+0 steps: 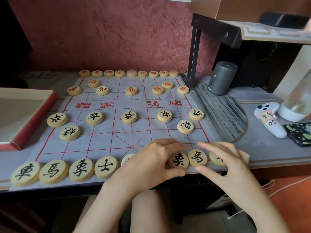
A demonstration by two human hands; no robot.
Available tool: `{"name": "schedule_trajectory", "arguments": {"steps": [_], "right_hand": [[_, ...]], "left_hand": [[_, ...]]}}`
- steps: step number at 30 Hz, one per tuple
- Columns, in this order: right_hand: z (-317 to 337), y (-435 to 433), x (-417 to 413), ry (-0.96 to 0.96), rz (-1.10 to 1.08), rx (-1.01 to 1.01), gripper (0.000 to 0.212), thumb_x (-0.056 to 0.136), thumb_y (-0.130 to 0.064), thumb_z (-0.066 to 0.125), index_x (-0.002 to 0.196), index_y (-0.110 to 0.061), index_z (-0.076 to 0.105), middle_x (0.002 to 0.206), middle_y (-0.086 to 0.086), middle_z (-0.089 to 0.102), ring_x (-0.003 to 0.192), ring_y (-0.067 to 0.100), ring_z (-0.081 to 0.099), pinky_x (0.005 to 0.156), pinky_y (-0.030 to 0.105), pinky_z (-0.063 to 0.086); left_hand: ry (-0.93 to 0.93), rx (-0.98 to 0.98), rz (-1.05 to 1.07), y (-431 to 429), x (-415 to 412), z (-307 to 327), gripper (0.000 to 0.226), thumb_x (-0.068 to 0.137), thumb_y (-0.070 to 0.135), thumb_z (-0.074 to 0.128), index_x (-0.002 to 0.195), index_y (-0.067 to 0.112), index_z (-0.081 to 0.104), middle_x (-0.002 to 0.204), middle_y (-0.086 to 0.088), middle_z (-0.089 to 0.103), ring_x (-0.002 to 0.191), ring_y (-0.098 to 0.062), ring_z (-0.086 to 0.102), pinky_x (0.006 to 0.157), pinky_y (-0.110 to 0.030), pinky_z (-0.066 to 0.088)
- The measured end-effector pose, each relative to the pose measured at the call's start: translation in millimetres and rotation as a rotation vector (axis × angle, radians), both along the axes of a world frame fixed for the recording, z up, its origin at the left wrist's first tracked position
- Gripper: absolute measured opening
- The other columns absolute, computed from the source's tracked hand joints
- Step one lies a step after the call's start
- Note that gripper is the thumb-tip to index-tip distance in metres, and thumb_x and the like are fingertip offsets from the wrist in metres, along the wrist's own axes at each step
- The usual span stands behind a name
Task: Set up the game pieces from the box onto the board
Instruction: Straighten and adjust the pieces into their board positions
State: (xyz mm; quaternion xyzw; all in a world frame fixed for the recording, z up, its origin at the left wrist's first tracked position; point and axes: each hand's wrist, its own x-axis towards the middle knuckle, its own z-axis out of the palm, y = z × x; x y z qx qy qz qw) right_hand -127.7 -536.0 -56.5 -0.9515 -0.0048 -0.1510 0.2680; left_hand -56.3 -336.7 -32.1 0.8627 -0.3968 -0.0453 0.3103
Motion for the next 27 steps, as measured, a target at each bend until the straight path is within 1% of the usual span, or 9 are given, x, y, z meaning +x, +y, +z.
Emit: {"name": "schedule_trajectory", "arguments": {"steps": [2,4,7,11,14,16,19,24,27], "right_hand": [[-1,0,1,0.017,-0.004,0.004,0.05,0.071,-0.043,0.073,0.116,-0.051,0.052,0.115,-0.033,0.042,0.104,-0.003,0.023,0.087,0.008,0.029],[-2,1,2,0.003,0.02,-0.013,0.045,0.074,-0.038,0.075,0.111,-0.053,0.053,0.113,-0.032,0.046,0.105,-0.014,0.022,0.091,0.015,0.029],[-1,2,4,-0.037,0.057,-0.054,0.039,0.071,-0.049,0.065,0.109,-0.045,0.056,0.121,-0.034,0.04,0.111,-0.028,0.017,0.095,0.018,0.023],[-3,0,6,-0.034,0.047,-0.06,0.044,0.07,-0.058,0.054,0.109,-0.04,0.061,0.122,-0.033,0.042,0.115,-0.023,0.023,0.095,0.007,0.013],[-1,0,4,-0.028,0.042,-0.027,0.041,0.071,-0.05,0.068,0.11,-0.046,0.055,0.119,-0.046,0.033,0.111,-0.028,0.017,0.095,0.017,0.023],[0,0,3,-0.013,0.041,0.0,0.049,0.071,-0.044,0.076,0.112,-0.049,0.051,0.114,-0.05,0.031,0.108,-0.03,0.012,0.088,0.018,0.029],[-2,-2,3,0.019,0.02,0.012,0.05,0.07,-0.045,0.075,0.114,-0.051,0.052,0.112,-0.037,0.039,0.11,-0.022,0.013,0.089,0.012,0.028],[-3,-2,3,0.054,0.04,0.022,0.048,0.077,-0.03,0.072,0.113,-0.053,0.051,0.114,-0.032,0.041,0.104,-0.002,0.024,0.089,0.005,0.027],[-3,-3,2,0.09,0.079,0.037,0.052,0.08,-0.026,0.069,0.115,-0.057,0.047,0.117,-0.035,0.038,0.107,-0.001,0.025,0.088,0.01,0.028]], "left_hand": [[-0.002,0.006,0.006,0,1,-1,0.05,0.083,0.034,0.064,0.129,0.036,0.047,0.124,0.018,0.051,0.11,0.002,0.043,0.084,0.002,0.027],[0.018,0.008,0.019,0,3,-2,0.049,0.082,0.033,0.066,0.128,0.035,0.049,0.121,0.016,0.054,0.109,0.001,0.044,0.083,0.0,0.029],[0.0,0.009,0.059,-1,4,-4,0.054,0.077,0.039,0.07,0.128,0.031,0.05,0.116,0.012,0.054,0.105,-0.003,0.047,0.078,0.003,0.027],[-0.045,0.009,0.107,-2,1,-7,0.056,0.079,0.046,0.065,0.13,0.035,0.045,0.117,0.015,0.048,0.106,-0.002,0.045,0.075,0.007,0.025],[-0.061,0.014,0.105,-3,0,-9,0.059,0.077,0.05,0.065,0.13,0.034,0.045,0.121,0.016,0.045,0.11,-0.002,0.045,0.074,-0.002,0.027],[-0.062,0.022,0.096,-3,0,-10,0.062,0.075,0.051,0.066,0.13,0.032,0.046,0.123,0.014,0.047,0.112,-0.004,0.046,0.079,-0.007,0.026],[-0.067,0.022,0.093,-2,1,-11,0.057,0.076,0.047,0.067,0.128,0.03,0.05,0.121,0.013,0.05,0.111,-0.005,0.045,0.079,-0.004,0.027],[-0.043,0.017,0.105,-4,2,-13,0.05,0.078,0.041,0.068,0.125,0.029,0.054,0.12,0.012,0.051,0.109,-0.005,0.045,0.079,0.002,0.026],[-0.043,0.008,0.11,-5,2,-14,0.05,0.078,0.041,0.068,0.125,0.03,0.053,0.119,0.012,0.051,0.109,-0.005,0.045,0.078,0.0,0.027]]}}
